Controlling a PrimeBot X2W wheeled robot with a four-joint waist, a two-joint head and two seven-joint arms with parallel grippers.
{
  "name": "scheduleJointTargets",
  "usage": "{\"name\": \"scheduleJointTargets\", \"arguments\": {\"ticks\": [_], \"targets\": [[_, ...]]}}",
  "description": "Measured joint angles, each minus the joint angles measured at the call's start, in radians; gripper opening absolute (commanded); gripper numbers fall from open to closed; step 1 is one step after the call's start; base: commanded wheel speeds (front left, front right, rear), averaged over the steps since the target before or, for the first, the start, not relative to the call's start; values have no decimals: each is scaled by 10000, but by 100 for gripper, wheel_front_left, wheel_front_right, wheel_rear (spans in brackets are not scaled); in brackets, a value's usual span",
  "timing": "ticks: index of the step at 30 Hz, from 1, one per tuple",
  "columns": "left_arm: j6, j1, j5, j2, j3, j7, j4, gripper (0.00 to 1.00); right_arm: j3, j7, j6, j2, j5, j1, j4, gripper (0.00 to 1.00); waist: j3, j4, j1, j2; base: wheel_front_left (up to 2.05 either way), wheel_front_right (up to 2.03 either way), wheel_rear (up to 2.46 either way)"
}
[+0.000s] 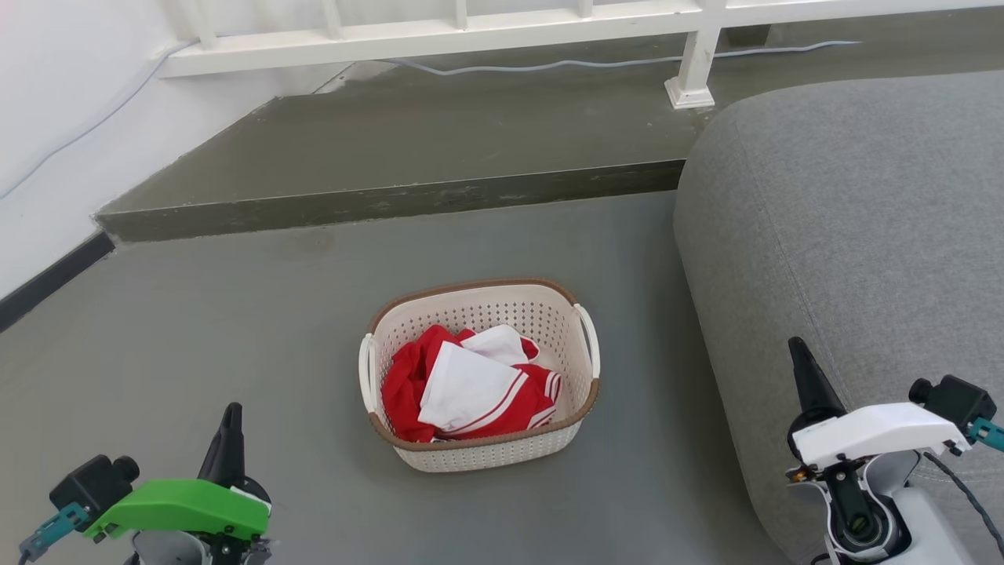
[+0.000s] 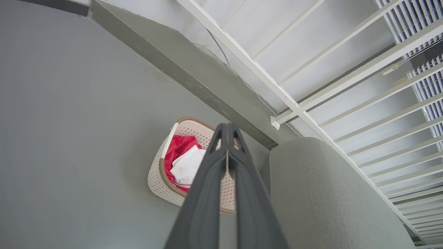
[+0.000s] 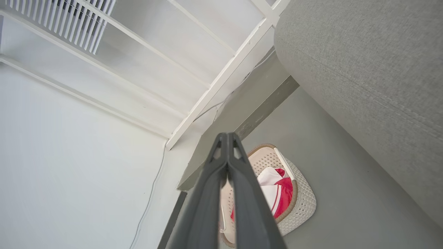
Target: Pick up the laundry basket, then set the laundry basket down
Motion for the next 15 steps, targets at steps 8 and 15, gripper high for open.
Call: {"name": "scheduleJointTargets", "arguments": {"ticks": [8, 15], "targets": [[-13, -11, -930, -2, 205, 259, -33, 0, -324, 274, 61, 27, 995, -5, -38, 0, -34, 14, 0, 0, 0, 0, 0], [-19, -36, -1862, -2, 314, 525, -63, 0, -606, 525, 127, 69, 1818, -9, -81, 0, -64, 25, 0, 0, 0, 0, 0]]}}
